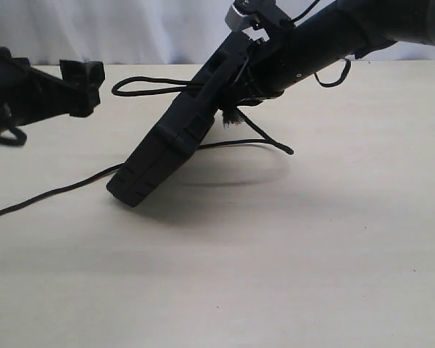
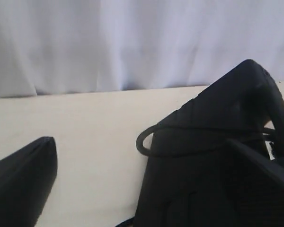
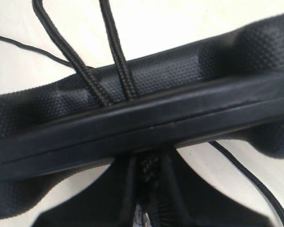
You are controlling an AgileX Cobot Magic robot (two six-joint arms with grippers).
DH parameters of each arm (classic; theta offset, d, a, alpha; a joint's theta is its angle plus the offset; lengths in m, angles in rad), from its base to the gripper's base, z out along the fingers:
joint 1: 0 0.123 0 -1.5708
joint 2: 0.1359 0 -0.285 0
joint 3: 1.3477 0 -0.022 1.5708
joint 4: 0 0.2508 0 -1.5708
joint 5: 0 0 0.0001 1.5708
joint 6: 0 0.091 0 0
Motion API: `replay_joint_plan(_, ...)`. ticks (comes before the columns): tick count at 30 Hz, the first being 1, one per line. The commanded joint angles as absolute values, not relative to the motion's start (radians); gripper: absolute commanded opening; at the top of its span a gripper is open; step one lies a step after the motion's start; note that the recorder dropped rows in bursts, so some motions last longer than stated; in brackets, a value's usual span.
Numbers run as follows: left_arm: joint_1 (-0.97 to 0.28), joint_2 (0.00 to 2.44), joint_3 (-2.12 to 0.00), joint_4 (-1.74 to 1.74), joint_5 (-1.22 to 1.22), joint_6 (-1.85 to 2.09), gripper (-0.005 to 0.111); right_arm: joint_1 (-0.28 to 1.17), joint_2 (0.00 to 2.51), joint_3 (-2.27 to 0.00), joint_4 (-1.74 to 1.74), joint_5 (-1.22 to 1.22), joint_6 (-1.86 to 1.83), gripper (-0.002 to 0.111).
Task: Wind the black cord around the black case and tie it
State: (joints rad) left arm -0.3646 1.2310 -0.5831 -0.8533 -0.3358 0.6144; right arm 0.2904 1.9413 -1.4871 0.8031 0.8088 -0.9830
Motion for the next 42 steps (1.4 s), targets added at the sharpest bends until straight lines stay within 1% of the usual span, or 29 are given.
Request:
replay_joint_plan(1,-0.163,1.346,-0.756,-0.856,0.000,0.567,0.086,0.291,1.926,-1.488,0.822,0.802,-0.978,0.005)
replay_joint_plan(3,-0.084,1.427,-0.836,-0.859,0.153,0.546,0.086,0.291,1.926,-1.488,0.822,0.802,-0.978,0.005)
replay_joint_plan(4,-0.043,1.498,-0.906,-0.891,0.284,0.553,0.086,0.291,1.926,-1.488,0.822,0.802,-0.978,0.005)
replay_joint_plan(5,-0.021,1.553,-0.950,-0.912,0.343,0.555,0.086,0.291,1.926,-1.488,0.822,0.802,-0.978,0.005)
replay_joint_plan(6,0.003,1.632,-1.011,-0.949,0.451,0.570,0.086,0.291,1.926,-1.488,0.822,0.802,-0.978,0.005)
replay_joint_plan(7,0.013,1.673,-1.042,-0.986,0.507,0.600,0.086,0.291,1.926,-1.488,0.822,0.802,-0.978,0.005)
replay_joint_plan(9,0.035,1.778,-1.106,-1.172,0.654,0.737,0.086,0.291,1.926,-1.488,0.822,0.802,-0.978,0.005)
replay_joint_plan(10,0.039,1.823,-1.130,-1.323,0.738,0.836,0.086,0.291,1.926,-1.488,0.822,0.805,-0.978,0.005)
replay_joint_plan(13,0.044,1.875,-1.130,-1.544,0.855,1.025,0.086,0.291,1.926,-1.488,0.824,0.806,-0.978,0.005)
replay_joint_plan(14,0.044,1.877,-1.130,-1.565,0.885,1.042,0.083,0.291,1.926,-1.488,0.824,0.806,-0.978,0.005)
replay_joint_plan(15,0.044,1.877,-1.130,-1.569,0.902,1.049,0.074,0.291,1.926,-1.488,0.824,0.802,-0.978,0.005)
replay_joint_plan(17,0.044,1.877,-1.130,-1.581,0.921,1.049,0.047,0.291,1.926,-1.488,0.824,0.790,-0.953,0.005)
replay_joint_plan(18,0.044,1.877,-1.130,-1.581,0.923,1.049,0.031,0.291,1.926,-1.488,0.824,0.790,-0.937,0.008)
replay_joint_plan(19,0.044,1.877,-1.130,-1.581,0.923,1.049,0.021,0.291,1.926,-1.488,0.824,0.790,-0.929,0.013)
replay_joint_plan(20,0.044,1.877,-1.130,-1.581,0.923,1.049,0.013,0.291,1.926,-1.488,0.824,0.790,-0.914,0.017)
replay_joint_plan(21,0.044,1.877,-1.130,-1.581,0.920,1.049,0.007,0.291,1.926,-1.488,0.819,0.792,-0.892,0.024)
replay_joint_plan(23,0.044,1.877,-1.130,-1.581,0.907,1.049,0.000,0.291,1.926,-1.488,0.808,0.794,-0.861,0.036)
replay_joint_plan(24,0.044,1.877,-1.130,-1.581,0.904,1.049,0.000,0.291,1.918,-1.488,0.751,0.802,-0.805,0.052)
replay_joint_plan(26,0.044,1.877,-1.130,-1.581,0.904,1.049,0.000,0.291,1.897,-1.488,0.632,0.816,-0.744,0.063)
replay_joint_plan(28,0.044,1.877,-1.130,-1.584,0.904,1.049,0.000,0.291,1.871,-1.488,0.510,0.825,-0.669,0.068)
replay_joint_plan(29,0.044,1.877,-1.130,-1.584,0.904,1.049,0.000,0.291,1.845,-1.488,0.363,0.833,-0.562,0.069)
replay_joint_plan(36,0.044,1.877,-1.130,-1.583,0.910,1.051,0.000,0.291,1.764,-1.488,-0.025,0.901,-0.375,0.068)
replay_joint_plan(39,0.044,1.877,-1.130,-1.589,0.912,1.051,0.000,0.291,1.731,-1.488,-0.029,0.908,-0.353,0.068)
replay_joint_plan(42,0.044,1.877,-1.130,-1.623,0.953,1.086,0.000,0.293,1.721,-1.488,0.131,0.937,-0.472,0.068)
